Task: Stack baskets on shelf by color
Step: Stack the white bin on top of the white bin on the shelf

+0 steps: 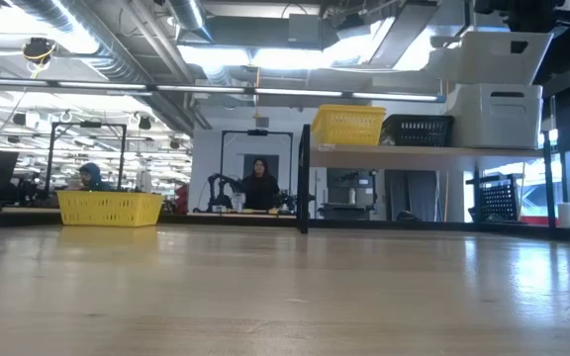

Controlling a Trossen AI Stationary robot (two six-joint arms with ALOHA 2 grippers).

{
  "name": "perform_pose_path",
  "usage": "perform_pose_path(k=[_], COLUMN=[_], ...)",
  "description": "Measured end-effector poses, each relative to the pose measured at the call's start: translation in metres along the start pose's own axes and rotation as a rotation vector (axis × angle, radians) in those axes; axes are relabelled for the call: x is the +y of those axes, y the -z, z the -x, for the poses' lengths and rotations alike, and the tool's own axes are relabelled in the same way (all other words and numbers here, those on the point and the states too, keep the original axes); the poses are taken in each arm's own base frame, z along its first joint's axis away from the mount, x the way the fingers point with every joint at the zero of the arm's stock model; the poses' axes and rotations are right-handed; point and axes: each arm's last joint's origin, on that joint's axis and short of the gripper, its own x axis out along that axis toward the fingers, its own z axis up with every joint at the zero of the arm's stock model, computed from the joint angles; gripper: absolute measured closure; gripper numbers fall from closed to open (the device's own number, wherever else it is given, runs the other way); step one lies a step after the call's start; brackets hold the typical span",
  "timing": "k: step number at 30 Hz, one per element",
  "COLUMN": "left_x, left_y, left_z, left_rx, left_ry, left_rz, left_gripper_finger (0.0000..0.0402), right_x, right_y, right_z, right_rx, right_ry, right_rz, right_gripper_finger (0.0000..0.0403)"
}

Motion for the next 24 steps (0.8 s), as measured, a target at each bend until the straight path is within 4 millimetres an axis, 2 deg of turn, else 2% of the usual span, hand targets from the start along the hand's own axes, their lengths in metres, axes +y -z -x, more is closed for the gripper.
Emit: perform_pose_path(k=[10, 24], left_x=[0.0, 0.0], left_y=[0.0, 0.0], left_z=[0.0, 0.0], left_rx=[0.0, 0.0], left_ry=[0.0, 0.0], left_rz=[-0.001, -0.001], left_gripper_finger=[0.0353, 0.0353], right_x=[-0.0006, -0.0012], right_y=[-0.0014, 0.0006], right_z=[-0.001, -0.0014], right_rx=[-0.009, 0.017], right_ry=[0.033, 0.039], right_rz=[0.056, 0.048], right_gripper_finger=[0.0403, 0.0403])
